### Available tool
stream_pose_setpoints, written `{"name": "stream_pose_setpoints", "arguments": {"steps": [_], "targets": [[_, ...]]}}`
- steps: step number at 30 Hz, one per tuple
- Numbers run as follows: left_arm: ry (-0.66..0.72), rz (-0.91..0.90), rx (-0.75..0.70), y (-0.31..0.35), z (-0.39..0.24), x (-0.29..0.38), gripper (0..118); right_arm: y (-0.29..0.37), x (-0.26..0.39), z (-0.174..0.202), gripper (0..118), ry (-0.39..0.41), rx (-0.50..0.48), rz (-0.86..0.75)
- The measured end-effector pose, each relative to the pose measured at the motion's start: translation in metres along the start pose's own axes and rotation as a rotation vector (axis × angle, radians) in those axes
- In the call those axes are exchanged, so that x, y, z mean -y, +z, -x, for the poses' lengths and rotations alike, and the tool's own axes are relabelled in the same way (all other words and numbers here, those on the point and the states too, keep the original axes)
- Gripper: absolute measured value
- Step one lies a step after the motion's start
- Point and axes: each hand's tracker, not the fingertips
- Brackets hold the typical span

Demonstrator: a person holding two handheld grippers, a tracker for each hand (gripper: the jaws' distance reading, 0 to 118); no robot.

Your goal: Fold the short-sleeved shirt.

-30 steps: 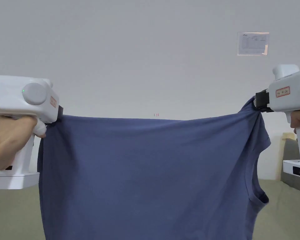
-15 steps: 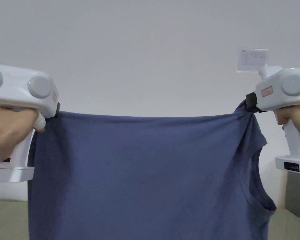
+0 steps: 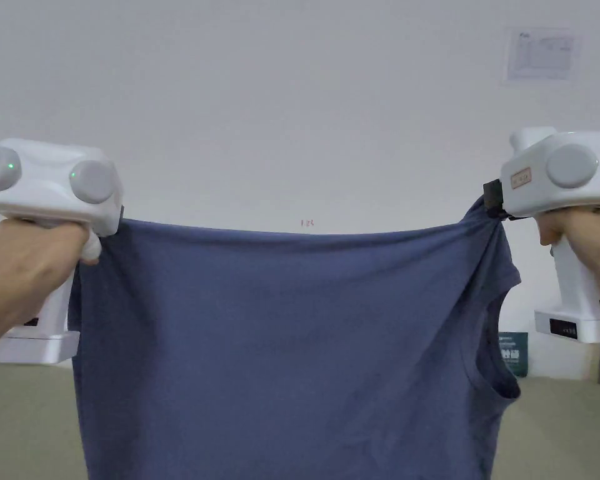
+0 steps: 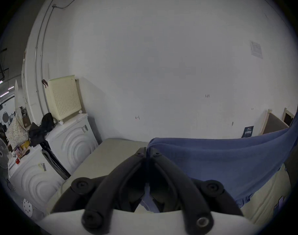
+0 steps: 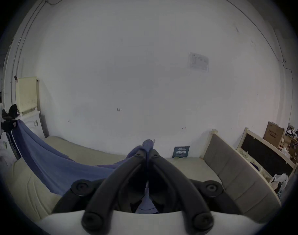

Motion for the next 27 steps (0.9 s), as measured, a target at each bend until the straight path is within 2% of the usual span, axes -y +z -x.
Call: {"name": "stream_pose_setpoints", "arguments": {"steps": [3, 7, 12, 15, 19, 25, 27], "targets": [[0.001, 0.029, 0.006, -0.024, -0.007, 0.031, 1, -0.025, 0.035, -0.001, 3, -0.034, -0.007, 0.035], [-0.025, 0.089, 0.026, -0.049, -0.016, 0.077, 1, -0.044, 0.089, 0.003, 3, -0.009, 0.005, 0.107], [-0.066, 0.139, 0.05, -0.046, -0.018, 0.137, 1, -0.027, 0.154, 0.006, 3, -0.023, -0.023, 0.167], [-0.085, 0.171, 0.089, -0.024, -0.009, 0.175, 1, 0.008, 0.193, 0.005, 3, -0.037, -0.046, 0.193], [-0.105, 0.225, 0.113, 0.02, 0.012, 0.237, 1, 0.071, 0.253, 0.006, 3, 0.003, -0.08, 0.265], [-0.108, 0.321, 0.154, 0.096, 0.044, 0.334, 1, 0.169, 0.342, 0.008, 3, -0.048, -0.102, 0.343], [-0.062, 0.358, 0.173, 0.125, 0.054, 0.363, 1, 0.203, 0.367, 0.009, 3, -0.054, -0.121, 0.368]]}}
